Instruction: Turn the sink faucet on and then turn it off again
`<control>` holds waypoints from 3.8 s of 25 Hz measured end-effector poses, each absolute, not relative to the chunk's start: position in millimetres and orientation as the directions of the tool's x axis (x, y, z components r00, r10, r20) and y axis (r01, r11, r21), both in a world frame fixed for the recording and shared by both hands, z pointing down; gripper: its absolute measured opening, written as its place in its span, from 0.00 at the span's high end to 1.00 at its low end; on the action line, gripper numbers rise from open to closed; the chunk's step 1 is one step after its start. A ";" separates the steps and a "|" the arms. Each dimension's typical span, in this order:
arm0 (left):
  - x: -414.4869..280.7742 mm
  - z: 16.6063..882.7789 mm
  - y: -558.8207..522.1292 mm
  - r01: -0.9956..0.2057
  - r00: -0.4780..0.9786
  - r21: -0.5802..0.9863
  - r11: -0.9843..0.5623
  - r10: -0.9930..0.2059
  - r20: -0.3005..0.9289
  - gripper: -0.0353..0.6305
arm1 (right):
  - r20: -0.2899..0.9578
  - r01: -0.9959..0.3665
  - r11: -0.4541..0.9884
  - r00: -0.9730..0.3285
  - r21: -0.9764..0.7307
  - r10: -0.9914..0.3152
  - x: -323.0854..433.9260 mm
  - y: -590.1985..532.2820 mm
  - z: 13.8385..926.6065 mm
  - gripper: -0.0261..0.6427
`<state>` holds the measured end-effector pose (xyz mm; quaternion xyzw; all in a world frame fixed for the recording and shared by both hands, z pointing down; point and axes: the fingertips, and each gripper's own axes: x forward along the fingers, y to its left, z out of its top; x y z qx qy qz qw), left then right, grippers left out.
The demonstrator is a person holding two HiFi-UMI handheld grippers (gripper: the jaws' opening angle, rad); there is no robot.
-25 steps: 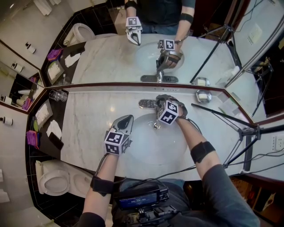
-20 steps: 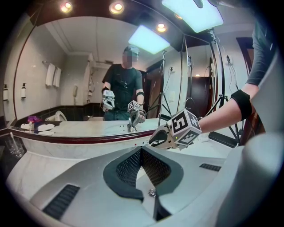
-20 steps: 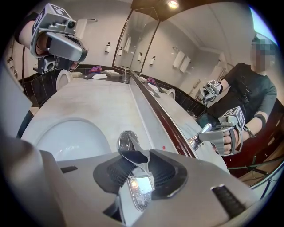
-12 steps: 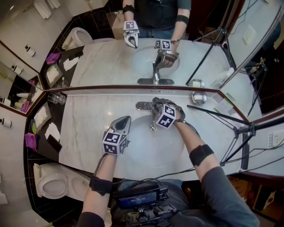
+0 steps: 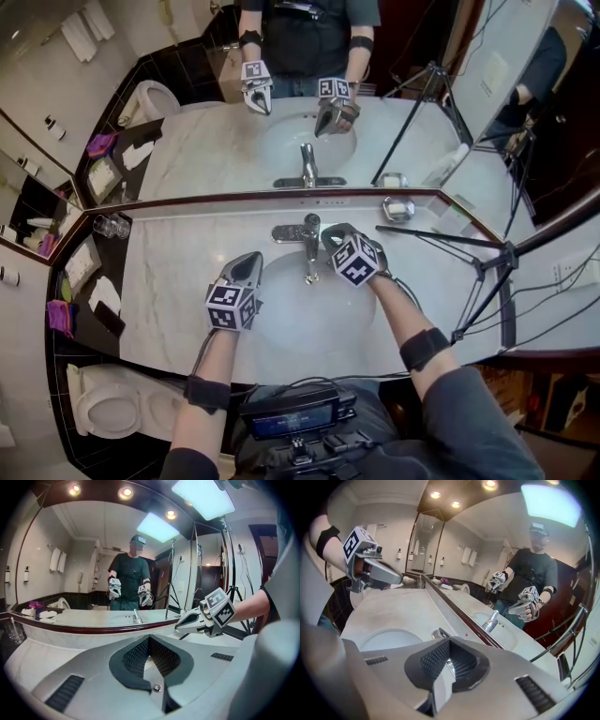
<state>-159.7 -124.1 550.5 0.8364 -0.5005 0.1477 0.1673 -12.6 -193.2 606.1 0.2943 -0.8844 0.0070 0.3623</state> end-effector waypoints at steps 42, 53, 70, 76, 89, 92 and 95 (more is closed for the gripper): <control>-162.1 542.8 -119.0 -0.892 0.450 0.159 -0.423 -0.807 0.381 0.95 | 0.468 -0.852 0.523 -0.478 -0.039 -0.743 102.0 -162.7 594.6 0.89; -172.6 543.4 -127.3 -0.903 0.427 0.145 -0.404 -0.814 0.394 0.95 | 0.562 -0.553 0.752 -0.515 0.359 -0.647 19.2 -192.3 615.4 0.72; -187.4 556.5 -132.9 -0.917 0.397 0.147 -0.370 -0.819 0.415 0.95 | 0.662 -0.143 0.804 -0.493 0.578 -0.564 -51.2 -219.7 661.9 0.65; -195.6 562.6 -130.8 -0.923 0.385 0.155 -0.353 -0.820 0.424 0.95 | 0.701 -0.059 0.811 -0.470 0.581 -0.537 -58.4 -218.9 679.6 0.70; -193.5 570.3 -133.6 -0.921 0.390 0.169 -0.351 -0.814 0.431 0.95 | 0.690 -0.043 0.784 -0.446 0.620 -0.570 -59.8 -215.3 680.6 0.75; -189.9 570.9 -135.6 -0.920 0.392 0.169 -0.354 -0.813 0.430 0.95 | 0.690 -0.019 0.775 -0.442 0.631 -0.573 -58.3 -212.3 682.7 0.75; -187.2 570.8 -137.5 -0.918 0.397 0.171 -0.358 -0.812 0.429 0.95 | 0.694 0.018 0.769 -0.447 0.638 -0.565 -60.5 -203.7 686.4 0.75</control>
